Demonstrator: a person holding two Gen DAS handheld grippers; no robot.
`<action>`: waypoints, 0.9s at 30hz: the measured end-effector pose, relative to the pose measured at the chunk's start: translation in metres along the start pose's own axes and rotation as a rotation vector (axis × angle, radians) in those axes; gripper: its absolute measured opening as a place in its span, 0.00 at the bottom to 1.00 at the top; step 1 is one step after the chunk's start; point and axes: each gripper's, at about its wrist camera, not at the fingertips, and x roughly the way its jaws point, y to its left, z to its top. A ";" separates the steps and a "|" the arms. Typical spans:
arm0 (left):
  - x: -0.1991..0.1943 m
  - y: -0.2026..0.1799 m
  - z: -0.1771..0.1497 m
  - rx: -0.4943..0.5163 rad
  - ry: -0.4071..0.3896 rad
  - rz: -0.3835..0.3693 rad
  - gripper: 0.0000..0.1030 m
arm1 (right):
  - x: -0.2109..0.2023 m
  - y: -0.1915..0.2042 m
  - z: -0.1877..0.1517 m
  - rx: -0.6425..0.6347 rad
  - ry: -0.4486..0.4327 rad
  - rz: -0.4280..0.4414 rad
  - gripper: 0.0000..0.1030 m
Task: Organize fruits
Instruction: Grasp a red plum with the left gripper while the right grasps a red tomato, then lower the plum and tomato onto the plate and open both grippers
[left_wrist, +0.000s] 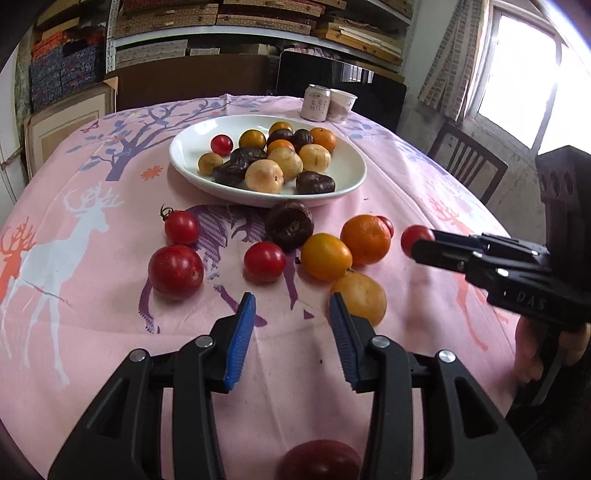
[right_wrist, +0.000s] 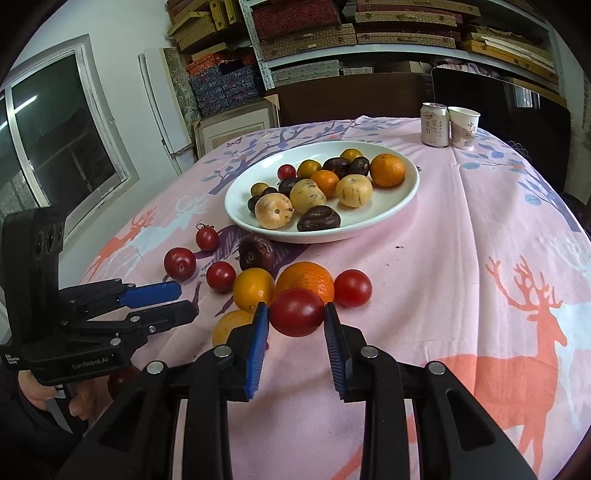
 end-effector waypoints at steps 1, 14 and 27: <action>-0.006 0.000 -0.003 0.006 -0.004 0.003 0.40 | -0.003 -0.004 -0.002 0.004 -0.003 0.005 0.30; -0.033 -0.003 -0.054 0.084 0.076 0.097 0.55 | 0.005 -0.026 -0.014 0.071 0.021 0.098 0.30; -0.014 -0.002 -0.044 -0.003 0.062 0.099 0.37 | 0.000 -0.034 -0.018 0.102 0.016 0.142 0.30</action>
